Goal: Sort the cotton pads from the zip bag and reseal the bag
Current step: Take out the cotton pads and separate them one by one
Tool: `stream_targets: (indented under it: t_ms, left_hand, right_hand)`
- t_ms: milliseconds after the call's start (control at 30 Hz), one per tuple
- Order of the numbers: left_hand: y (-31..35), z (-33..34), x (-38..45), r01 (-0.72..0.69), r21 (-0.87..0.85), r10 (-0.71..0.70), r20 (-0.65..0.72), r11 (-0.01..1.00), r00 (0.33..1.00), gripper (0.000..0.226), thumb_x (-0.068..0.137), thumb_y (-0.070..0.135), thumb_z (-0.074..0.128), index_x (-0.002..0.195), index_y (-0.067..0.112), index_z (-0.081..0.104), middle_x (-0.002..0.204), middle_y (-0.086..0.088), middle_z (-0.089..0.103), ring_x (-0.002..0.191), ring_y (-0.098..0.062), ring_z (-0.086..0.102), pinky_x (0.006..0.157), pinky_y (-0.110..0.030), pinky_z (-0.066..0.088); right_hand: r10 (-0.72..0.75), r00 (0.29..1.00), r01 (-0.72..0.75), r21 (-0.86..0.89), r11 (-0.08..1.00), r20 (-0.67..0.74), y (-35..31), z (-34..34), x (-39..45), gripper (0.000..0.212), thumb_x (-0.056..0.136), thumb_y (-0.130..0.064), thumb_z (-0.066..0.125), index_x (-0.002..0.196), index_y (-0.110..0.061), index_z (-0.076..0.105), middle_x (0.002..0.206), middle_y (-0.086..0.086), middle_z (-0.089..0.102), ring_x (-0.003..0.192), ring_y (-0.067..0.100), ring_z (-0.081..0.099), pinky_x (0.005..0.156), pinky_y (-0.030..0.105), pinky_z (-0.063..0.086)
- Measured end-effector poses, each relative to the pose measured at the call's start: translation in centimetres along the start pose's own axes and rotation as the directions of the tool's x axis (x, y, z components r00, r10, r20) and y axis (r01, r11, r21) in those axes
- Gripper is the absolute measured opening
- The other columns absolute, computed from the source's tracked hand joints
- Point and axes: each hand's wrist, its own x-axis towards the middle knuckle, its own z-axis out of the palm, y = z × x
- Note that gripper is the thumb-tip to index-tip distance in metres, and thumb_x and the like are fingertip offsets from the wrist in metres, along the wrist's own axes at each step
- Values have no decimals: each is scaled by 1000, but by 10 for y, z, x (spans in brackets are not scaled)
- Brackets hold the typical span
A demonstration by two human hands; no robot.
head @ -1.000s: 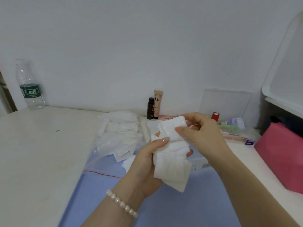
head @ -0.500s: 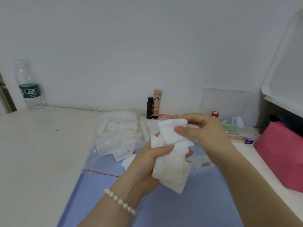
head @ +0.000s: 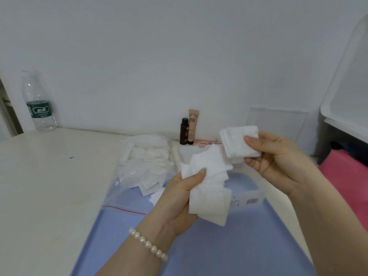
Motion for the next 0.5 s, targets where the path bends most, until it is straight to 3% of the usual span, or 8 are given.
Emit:
stream_targets:
  t_ms: [33,100,200,333,500]
  left_hand:
    - [0,0,0,-3,-11,3,1,1000,1000,46,78,16,60,123,5,58,115,-21,65,84,-25,67,68,-33,58]
    - [0,1,0,-20,-36,20,6,999,1000,41,77,17,59,117,7,61,103,-16,69,78,-23,69,65,-32,58]
    - [-1,3,0,-58,-46,59,19,997,998,38,81,18,56,118,10,61,107,-12,70,84,-21,68,70,-31,56]
    - [0,3,1,-65,-48,67,33,997,997,41,86,19,59,126,11,58,114,-11,65,90,-21,64,67,-29,55]
    - [0,6,-1,-55,-68,60,63,996,996,43,84,21,53,125,10,58,102,-8,67,78,-17,65,63,-25,53]
  right_hand:
    - [23,999,-21,-47,999,33,0,0,-1,59,25,-27,93,77,-6,75,84,12,73,74,21,71,56,25,58]
    - [65,997,-59,-128,990,40,3,4,-2,41,42,-20,85,78,-4,74,81,11,73,70,20,71,61,28,59]
    - [77,997,-74,-213,974,8,8,16,-4,27,56,-13,69,82,-4,69,76,7,73,67,17,70,55,24,57]
    - [38,999,-43,-314,948,-21,12,24,-6,15,62,-9,71,77,-8,70,69,3,72,61,11,68,50,20,55]
    - [-1,998,-18,-313,950,-61,15,26,-5,13,73,-2,70,85,-5,70,70,4,72,59,12,66,46,19,53]
